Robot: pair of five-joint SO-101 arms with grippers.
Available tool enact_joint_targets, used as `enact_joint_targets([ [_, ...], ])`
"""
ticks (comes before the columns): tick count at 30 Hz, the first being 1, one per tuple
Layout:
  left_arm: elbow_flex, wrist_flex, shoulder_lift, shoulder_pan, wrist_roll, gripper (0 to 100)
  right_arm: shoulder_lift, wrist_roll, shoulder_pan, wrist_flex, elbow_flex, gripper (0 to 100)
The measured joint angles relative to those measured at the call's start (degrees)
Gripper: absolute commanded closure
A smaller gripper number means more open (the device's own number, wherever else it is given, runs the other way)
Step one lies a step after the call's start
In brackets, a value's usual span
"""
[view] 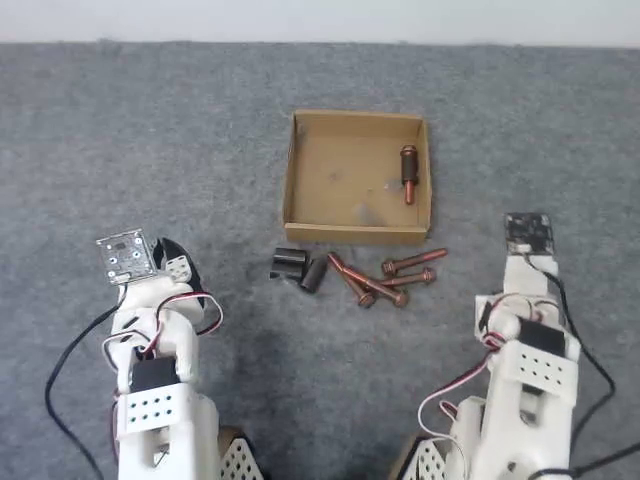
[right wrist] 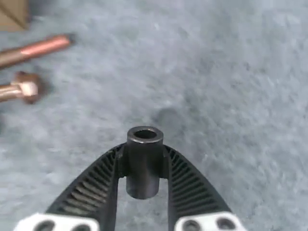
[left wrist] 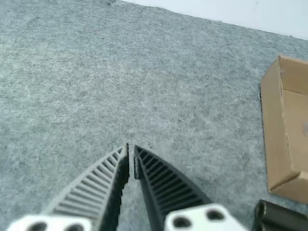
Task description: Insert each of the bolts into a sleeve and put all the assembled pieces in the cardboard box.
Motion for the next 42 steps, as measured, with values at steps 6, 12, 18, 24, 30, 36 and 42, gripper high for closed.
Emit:
enact_joint_targets([
  [6,0.0,0.7,0.0,0.1,-0.9,98,0.0,0.0,1.8,-2.4,2.0,99.2],
  [12,-3.9,12.0,0.0,7.2,-9.7,98,0.0,0.0,1.7,-2.4,2.0,99.2],
  [18,-17.6,28.4,0.0,13.5,-15.2,98,0.0,0.0,1.7,-2.4,2.0,99.2],
  [24,-30.3,40.8,0.0,20.9,-16.2,98,0.0,1.8,1.7,-2.4,2.0,99.2],
  [30,-33.9,46.0,0.0,28.9,-20.3,98,0.0,2.3,1.7,-2.4,2.0,99.2],
  [36,-33.9,46.2,0.8,36.5,-30.2,98,0.0,2.5,1.7,-2.4,2.0,99.2],
  [42,-33.9,47.6,7.7,46.8,-41.8,98,0.0,2.5,1.7,-2.4,2.0,99.2],
])
